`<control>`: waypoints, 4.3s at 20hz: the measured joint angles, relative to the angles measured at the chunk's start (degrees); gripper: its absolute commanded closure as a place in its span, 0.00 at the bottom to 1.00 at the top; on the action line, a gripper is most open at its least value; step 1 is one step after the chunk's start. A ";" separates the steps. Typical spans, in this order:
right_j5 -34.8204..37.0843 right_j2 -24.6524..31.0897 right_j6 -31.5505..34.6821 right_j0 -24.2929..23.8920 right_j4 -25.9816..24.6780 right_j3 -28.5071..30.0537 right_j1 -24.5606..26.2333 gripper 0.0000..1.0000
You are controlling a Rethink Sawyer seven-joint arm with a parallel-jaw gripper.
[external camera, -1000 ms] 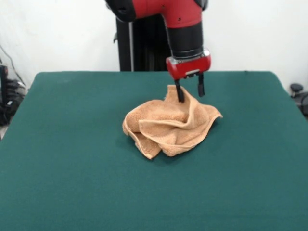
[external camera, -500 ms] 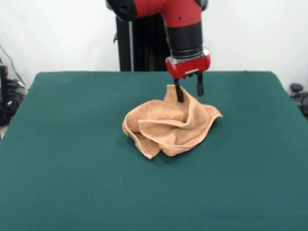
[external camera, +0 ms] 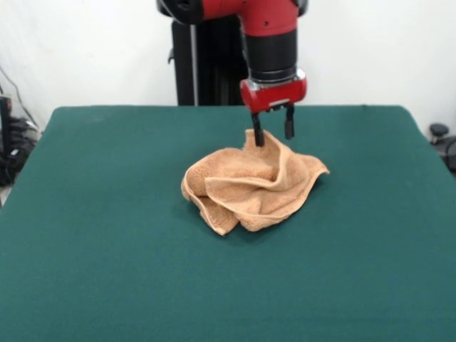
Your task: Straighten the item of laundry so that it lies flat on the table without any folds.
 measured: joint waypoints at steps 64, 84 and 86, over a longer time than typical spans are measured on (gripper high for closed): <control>2.83 0.12 0.00 2.51 -8.67 -5.05 0.54 0.00; 2.78 1.32 0.00 -4.15 -8.63 -5.33 4.38 0.00; 2.79 1.37 0.00 -4.18 -8.64 -5.35 4.39 0.00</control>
